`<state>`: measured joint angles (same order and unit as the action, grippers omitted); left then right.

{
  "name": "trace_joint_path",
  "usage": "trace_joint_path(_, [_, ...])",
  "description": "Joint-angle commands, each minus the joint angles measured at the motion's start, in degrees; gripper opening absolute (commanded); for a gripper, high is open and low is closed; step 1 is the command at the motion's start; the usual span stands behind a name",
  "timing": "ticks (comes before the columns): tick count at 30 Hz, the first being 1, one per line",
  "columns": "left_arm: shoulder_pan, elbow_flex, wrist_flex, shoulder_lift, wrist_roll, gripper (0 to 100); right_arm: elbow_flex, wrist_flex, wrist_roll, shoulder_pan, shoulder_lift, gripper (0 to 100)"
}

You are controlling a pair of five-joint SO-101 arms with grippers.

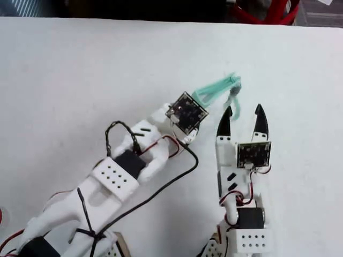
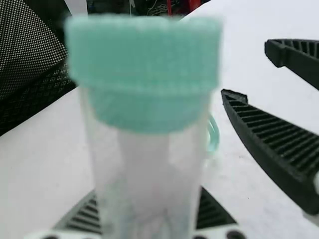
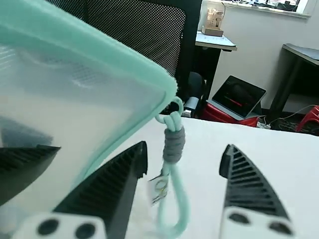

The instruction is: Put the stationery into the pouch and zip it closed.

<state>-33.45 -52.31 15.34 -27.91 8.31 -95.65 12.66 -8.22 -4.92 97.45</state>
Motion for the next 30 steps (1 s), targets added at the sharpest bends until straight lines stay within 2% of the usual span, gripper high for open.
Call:
trace_joint_path(1, [0.4, -1.58, 1.23, 1.45, 0.44, 2, 4.13, -0.92, 0.44, -0.75, -0.48, 23.4])
trace_joint_path(5, [0.4, -1.58, 1.23, 1.45, 0.44, 2, 13.8, 1.19, 0.97, -0.92, -9.54, 23.4])
trace_joint_path(9, [0.4, -1.58, 1.23, 1.45, 0.44, 2, 29.89, 8.66, 6.51, -0.75, -30.81, 23.4])
trace_joint_path(12, [0.66, -1.58, 1.23, 1.45, 0.44, 2, 33.14, 8.66, 7.47, -0.84, -44.26, 23.4])
trace_joint_path(15, [0.75, -1.58, 1.23, 1.45, 0.44, 2, 33.14, 8.04, 4.92, -0.84, -47.69, 23.4])
trace_joint_path(18, [0.75, -1.58, 0.79, 1.45, 0.44, 2, 32.0, 7.25, 5.45, -0.84, -45.67, 23.4])
trace_joint_path(22, [0.75, -1.49, 0.79, 1.45, 0.44, 2, 28.22, -2.42, 5.01, -0.84, -45.58, 23.4])
trace_joint_path(26, [0.75, -1.49, 1.14, 1.45, 0.44, 2, 27.52, -12.35, 4.92, -0.84, -51.56, 23.5])
trace_joint_path(30, [0.75, -1.58, 1.23, 1.45, 0.44, 2, 31.3, -14.64, 4.92, -0.31, -60.62, 23.5])
